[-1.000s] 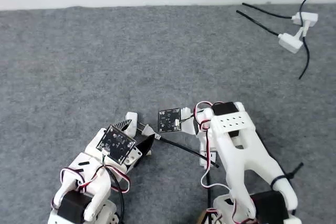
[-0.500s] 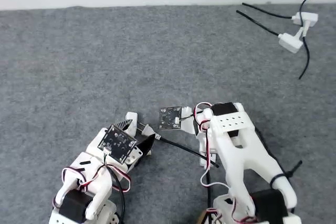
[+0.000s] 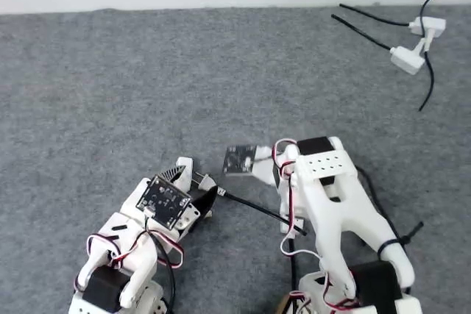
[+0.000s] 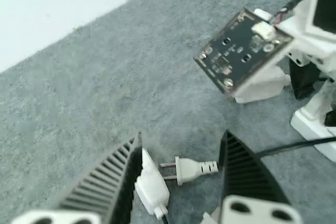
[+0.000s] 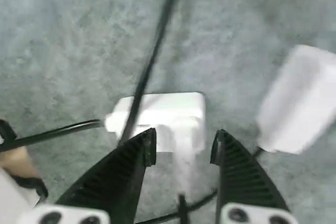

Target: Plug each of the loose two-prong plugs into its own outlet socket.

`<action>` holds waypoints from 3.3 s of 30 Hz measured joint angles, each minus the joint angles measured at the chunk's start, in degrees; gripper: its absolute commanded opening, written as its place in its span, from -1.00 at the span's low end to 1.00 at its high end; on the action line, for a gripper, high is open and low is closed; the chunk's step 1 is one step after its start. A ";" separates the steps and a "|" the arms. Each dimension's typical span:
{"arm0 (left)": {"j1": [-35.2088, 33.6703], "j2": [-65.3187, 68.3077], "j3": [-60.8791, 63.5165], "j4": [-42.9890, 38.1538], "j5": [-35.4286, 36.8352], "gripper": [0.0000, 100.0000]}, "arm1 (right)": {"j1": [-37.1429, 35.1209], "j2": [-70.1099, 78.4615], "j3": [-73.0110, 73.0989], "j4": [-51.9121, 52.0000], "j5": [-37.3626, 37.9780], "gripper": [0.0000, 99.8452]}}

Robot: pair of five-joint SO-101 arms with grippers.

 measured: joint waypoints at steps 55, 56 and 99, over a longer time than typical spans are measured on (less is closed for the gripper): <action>-7.38 0.00 3.69 -5.80 0.00 -0.52 | 8.00 -88.79 55.56 2.55 -36.31 -0.64; -7.38 0.00 3.69 -5.80 0.00 -0.52 | 8.00 -88.88 55.56 2.64 -36.31 -0.64; -7.38 0.00 5.54 -7.91 0.00 -0.52 | 8.09 -88.26 55.56 2.99 -36.40 -0.64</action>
